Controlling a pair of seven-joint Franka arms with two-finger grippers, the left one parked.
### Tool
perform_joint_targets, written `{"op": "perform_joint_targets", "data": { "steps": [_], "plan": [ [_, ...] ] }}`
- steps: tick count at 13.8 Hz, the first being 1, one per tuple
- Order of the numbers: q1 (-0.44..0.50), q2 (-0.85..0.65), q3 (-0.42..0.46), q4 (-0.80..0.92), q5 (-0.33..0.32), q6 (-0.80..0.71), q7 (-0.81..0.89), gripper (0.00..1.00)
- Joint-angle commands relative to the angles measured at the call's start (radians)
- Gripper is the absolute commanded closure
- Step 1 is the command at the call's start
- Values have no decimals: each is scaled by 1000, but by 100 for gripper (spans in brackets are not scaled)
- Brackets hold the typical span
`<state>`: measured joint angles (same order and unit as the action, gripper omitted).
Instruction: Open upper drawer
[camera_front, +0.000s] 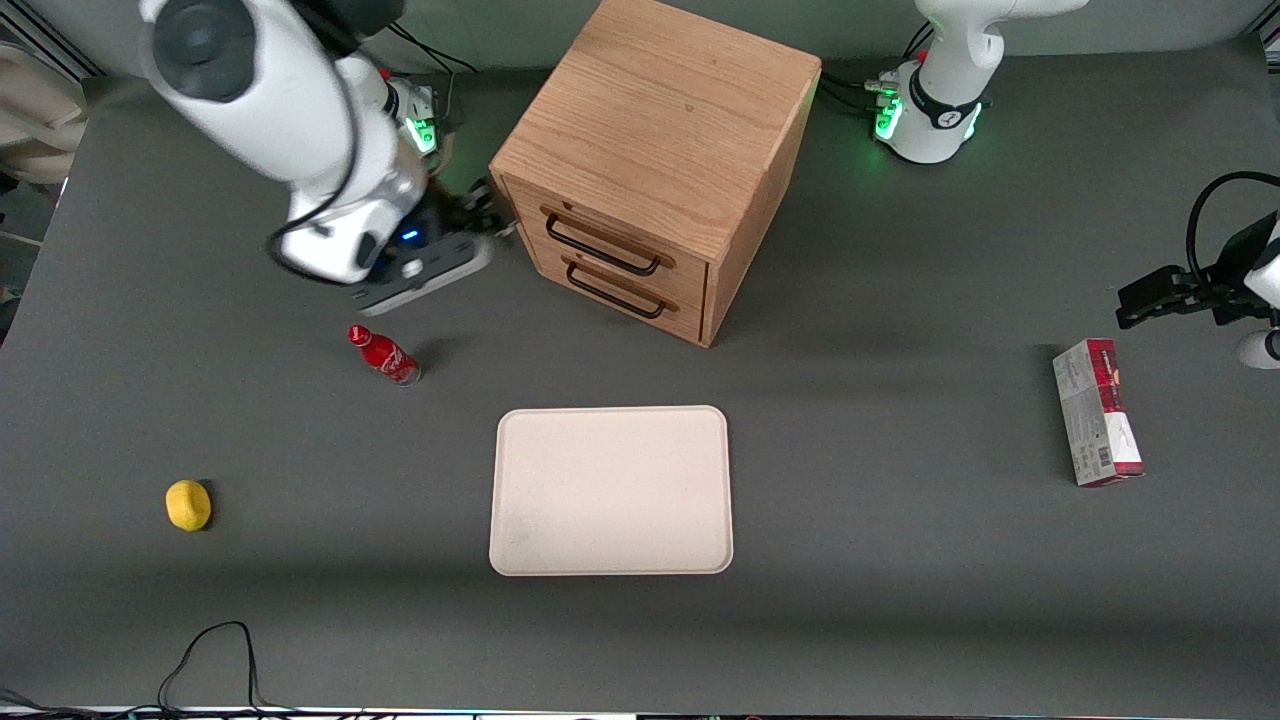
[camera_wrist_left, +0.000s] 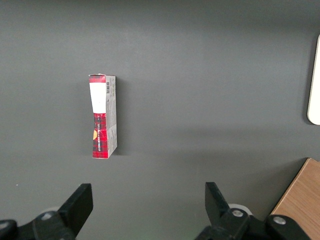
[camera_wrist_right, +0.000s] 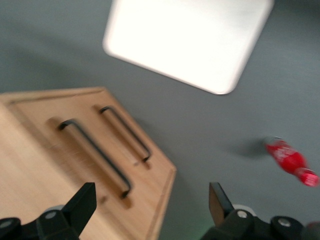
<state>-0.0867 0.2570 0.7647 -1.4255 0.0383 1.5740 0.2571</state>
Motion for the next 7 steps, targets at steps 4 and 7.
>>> {"op": "perform_joint_targets", "data": {
  "steps": [4, 7],
  "plan": [
    [10, 122, 148, 31, 11, 6, -188, 0],
    [5, 133, 150, -55, 12, 101, -309, 0]
  ]
}}
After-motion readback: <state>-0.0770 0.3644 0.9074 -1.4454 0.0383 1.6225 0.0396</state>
